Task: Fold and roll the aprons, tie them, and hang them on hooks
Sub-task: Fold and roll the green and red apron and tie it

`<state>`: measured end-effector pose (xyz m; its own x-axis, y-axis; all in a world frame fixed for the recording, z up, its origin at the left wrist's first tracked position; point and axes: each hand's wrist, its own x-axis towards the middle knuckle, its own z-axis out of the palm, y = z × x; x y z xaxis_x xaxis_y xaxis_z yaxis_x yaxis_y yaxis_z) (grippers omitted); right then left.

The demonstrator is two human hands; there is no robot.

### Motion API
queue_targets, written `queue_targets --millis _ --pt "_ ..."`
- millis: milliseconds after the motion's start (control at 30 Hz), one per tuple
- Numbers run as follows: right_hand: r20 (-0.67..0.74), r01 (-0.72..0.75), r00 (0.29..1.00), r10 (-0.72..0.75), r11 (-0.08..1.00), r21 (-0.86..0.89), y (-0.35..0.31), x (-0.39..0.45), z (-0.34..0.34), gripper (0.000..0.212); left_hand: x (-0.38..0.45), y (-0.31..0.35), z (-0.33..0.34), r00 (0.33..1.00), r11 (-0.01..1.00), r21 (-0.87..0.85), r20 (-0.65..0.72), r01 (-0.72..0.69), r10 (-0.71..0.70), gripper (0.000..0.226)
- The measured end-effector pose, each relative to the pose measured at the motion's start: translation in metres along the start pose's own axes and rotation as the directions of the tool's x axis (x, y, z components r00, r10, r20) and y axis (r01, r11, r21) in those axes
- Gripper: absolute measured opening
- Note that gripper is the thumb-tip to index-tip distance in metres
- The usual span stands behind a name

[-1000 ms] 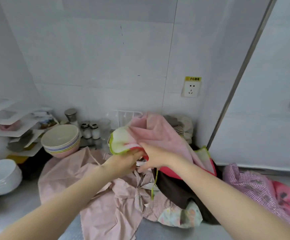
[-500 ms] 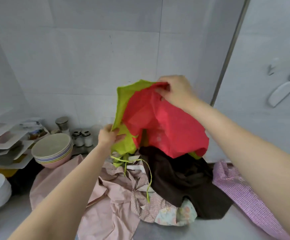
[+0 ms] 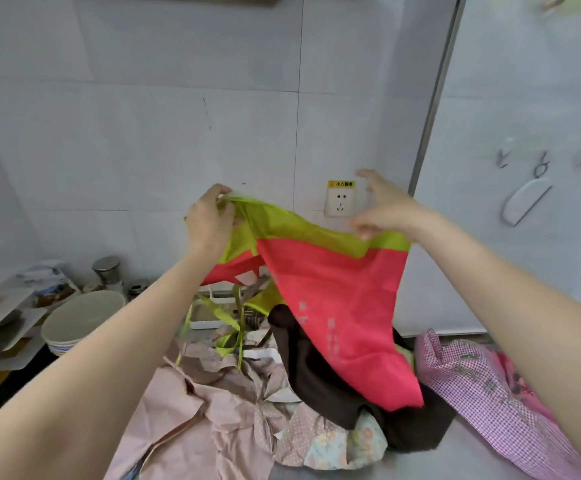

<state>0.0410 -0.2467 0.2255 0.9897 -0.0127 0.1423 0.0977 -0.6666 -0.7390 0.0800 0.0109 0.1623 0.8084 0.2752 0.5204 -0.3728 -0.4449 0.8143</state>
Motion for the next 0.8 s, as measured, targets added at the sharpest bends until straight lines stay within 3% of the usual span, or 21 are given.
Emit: queue_targets --millis 67,167,300,367,400,467,533,633,700,733,767,800 --pt "0.228 0.044 0.973 -0.023 0.995 -0.086 -0.011 -0.007 0.024 0.095 -0.009 0.012 0.004 0.995 0.989 0.119 0.054 -0.084 0.078 0.020" --pt "0.504 -0.133 0.858 0.098 0.991 0.033 -0.006 -0.014 0.066 0.071 -0.021 0.020 0.002 0.988 0.964 0.222 0.097 -0.143 0.123 0.017" --pt "0.485 -0.247 0.858 0.169 0.964 0.101 0.005 -0.006 0.089 0.035 -0.019 0.000 -0.009 0.994 0.982 0.186 0.106 -0.038 0.018 0.011" --pt "0.571 -0.263 0.808 0.146 0.956 0.128 -0.001 -0.001 0.075 0.021 -0.021 -0.028 -0.013 0.967 0.981 0.072 0.166 0.181 -0.191 0.014" --pt "0.637 -0.262 0.761 0.123 0.957 0.128 -0.007 0.000 0.065 0.015 -0.025 -0.044 -0.016 0.914 0.939 -0.001 0.233 0.343 -0.333 0.014" --pt "0.734 -0.273 0.671 0.103 0.955 0.115 -0.021 0.003 0.042 0.008 -0.039 -0.073 -0.017 0.713 0.735 -0.131 0.401 0.666 -0.575 0.022" --pt "0.750 -0.272 0.644 0.151 0.962 0.040 -0.030 0.011 0.027 0.009 -0.045 -0.091 -0.019 0.568 0.534 -0.228 0.499 0.814 -0.654 0.035" --pt "0.636 -0.261 0.642 0.429 0.902 -0.345 -0.018 0.024 0.024 0.015 -0.026 -0.110 -0.029 0.517 0.357 -0.387 0.485 0.850 -0.705 0.040" --pt "0.454 -0.261 0.682 0.574 0.771 -0.581 -0.004 0.035 0.031 0.029 -0.001 -0.108 -0.035 0.531 0.349 -0.441 0.409 0.827 -0.742 0.036" --pt "0.335 -0.237 0.778 0.532 0.741 -0.628 -0.001 0.043 0.033 0.030 0.016 -0.098 -0.037 0.583 0.422 -0.438 0.352 0.794 -0.732 0.030" --pt "0.174 -0.180 0.911 0.374 0.740 -0.649 -0.003 0.050 0.033 0.026 0.034 -0.086 -0.038 0.658 0.518 -0.439 0.275 0.735 -0.701 0.020" --pt "-0.038 -0.118 0.992 0.123 0.756 -0.644 -0.011 0.057 0.030 0.026 0.054 -0.069 -0.040 0.746 0.633 -0.430 0.171 0.644 -0.643 0.015"
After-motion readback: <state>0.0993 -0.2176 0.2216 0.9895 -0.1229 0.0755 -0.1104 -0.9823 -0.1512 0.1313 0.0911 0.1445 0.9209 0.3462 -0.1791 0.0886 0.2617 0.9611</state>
